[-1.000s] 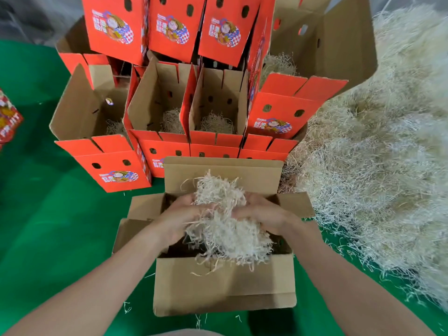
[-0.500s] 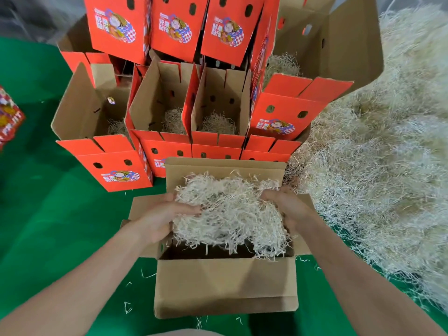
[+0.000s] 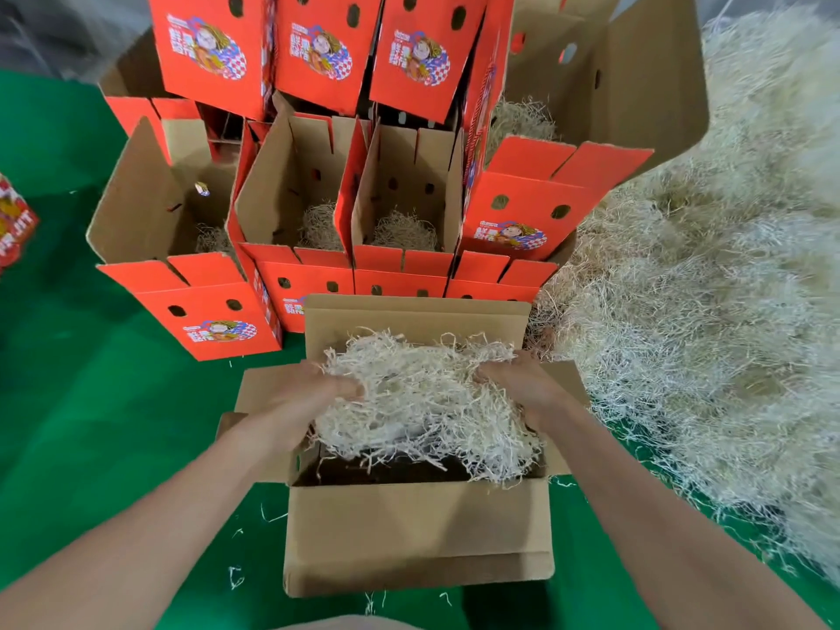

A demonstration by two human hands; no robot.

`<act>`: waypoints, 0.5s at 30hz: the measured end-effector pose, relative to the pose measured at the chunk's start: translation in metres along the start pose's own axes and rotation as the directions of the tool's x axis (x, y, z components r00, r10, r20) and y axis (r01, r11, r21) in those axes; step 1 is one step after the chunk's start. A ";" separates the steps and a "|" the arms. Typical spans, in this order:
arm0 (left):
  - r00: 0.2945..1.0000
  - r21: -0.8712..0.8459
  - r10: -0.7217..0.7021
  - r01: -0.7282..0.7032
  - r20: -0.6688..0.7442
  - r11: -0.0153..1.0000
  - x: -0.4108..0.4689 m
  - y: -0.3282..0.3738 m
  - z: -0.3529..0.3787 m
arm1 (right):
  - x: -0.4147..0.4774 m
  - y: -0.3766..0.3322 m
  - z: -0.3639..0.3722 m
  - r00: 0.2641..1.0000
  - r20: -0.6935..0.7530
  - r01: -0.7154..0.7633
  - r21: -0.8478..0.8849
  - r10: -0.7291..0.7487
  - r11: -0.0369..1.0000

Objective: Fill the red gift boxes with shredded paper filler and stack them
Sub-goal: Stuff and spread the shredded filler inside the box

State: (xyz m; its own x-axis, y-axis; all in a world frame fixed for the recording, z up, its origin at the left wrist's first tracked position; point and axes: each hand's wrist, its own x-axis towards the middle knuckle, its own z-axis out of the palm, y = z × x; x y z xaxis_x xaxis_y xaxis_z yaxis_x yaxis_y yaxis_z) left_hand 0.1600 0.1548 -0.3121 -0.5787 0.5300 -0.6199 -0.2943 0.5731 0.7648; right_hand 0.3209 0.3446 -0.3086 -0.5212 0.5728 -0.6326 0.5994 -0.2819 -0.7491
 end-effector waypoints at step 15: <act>0.970 -0.140 -0.035 0.070 0.239 0.988 0.022 -0.020 0.030 | -0.018 0.013 0.008 0.910 0.413 0.051 -0.059 -0.022 0.997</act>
State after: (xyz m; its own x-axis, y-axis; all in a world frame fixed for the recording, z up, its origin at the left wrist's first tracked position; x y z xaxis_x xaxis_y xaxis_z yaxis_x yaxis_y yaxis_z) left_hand 0.1760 0.1737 -0.3460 -0.3694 0.6436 -0.6703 -0.4375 0.5160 0.7365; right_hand 0.3328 0.3248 -0.3084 -0.7388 0.2095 -0.6406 0.6069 -0.2064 -0.7675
